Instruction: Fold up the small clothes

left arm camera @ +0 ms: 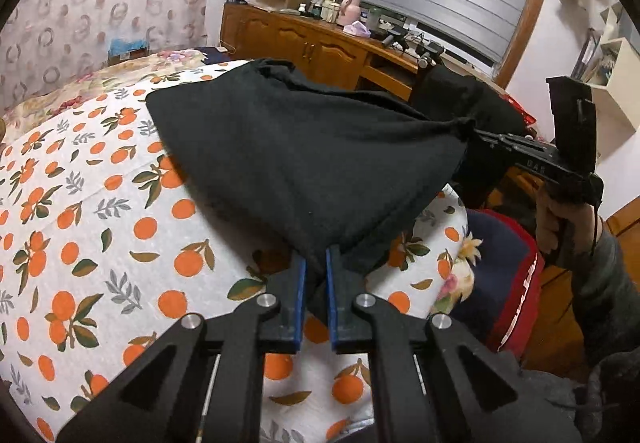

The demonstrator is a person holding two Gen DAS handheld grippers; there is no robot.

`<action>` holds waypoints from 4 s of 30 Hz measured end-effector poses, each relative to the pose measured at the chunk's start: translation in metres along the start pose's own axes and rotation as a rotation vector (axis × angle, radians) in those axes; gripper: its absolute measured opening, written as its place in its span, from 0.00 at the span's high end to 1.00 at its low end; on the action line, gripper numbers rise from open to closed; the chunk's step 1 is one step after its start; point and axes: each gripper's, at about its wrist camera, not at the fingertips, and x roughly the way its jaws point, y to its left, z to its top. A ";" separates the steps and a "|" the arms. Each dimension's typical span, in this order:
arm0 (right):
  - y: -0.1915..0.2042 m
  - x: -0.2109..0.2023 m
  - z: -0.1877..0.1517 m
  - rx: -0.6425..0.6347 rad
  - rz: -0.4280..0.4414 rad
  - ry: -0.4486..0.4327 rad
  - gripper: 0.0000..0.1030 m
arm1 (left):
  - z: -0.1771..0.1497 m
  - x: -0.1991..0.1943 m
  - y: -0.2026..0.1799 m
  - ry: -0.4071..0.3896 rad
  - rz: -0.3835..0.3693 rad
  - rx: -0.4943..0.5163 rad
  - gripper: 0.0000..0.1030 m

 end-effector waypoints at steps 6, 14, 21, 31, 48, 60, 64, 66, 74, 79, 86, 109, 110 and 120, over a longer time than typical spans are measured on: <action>0.000 0.034 -0.021 -0.023 -0.005 0.146 0.99 | -0.006 0.021 0.010 0.064 0.061 -0.033 0.93; -0.009 0.008 0.002 -0.019 -0.017 0.027 0.85 | 0.005 -0.002 0.010 -0.036 0.104 -0.009 0.67; 0.018 0.032 0.067 -0.100 0.040 -0.052 0.68 | 0.018 -0.012 0.037 -0.094 0.183 -0.045 0.47; 0.052 0.172 0.159 -0.074 0.172 0.096 0.66 | 0.020 -0.010 0.072 -0.115 0.222 -0.119 0.44; 0.024 0.233 0.194 0.009 0.081 0.191 1.00 | 0.007 0.002 0.075 -0.078 0.205 -0.132 0.44; -0.015 0.204 0.206 0.066 -0.090 0.087 0.85 | 0.007 0.003 0.071 -0.075 0.201 -0.127 0.44; -0.005 0.177 0.176 0.013 0.002 0.077 0.75 | 0.006 0.005 0.067 -0.065 0.205 -0.108 0.44; 0.001 0.163 0.157 -0.009 0.031 0.076 0.72 | 0.006 0.007 0.065 -0.056 0.200 -0.103 0.44; 0.009 0.110 0.073 -0.054 0.080 0.091 0.58 | 0.007 0.016 0.051 -0.034 0.193 -0.069 0.44; 0.006 0.090 0.040 -0.063 0.055 0.102 0.57 | 0.006 0.018 0.048 -0.023 0.198 -0.063 0.44; -0.001 0.073 0.013 -0.034 0.046 0.109 0.56 | 0.001 0.014 0.043 -0.033 0.183 -0.070 0.44; -0.011 0.062 -0.020 0.024 0.033 0.147 0.65 | -0.021 0.028 0.022 0.055 0.039 -0.061 0.45; -0.010 0.061 -0.020 0.020 0.043 0.145 0.69 | -0.021 0.029 0.022 0.054 0.040 -0.057 0.45; 0.000 0.058 -0.017 -0.030 0.086 0.127 0.93 | -0.016 0.033 0.016 0.062 -0.002 -0.028 0.86</action>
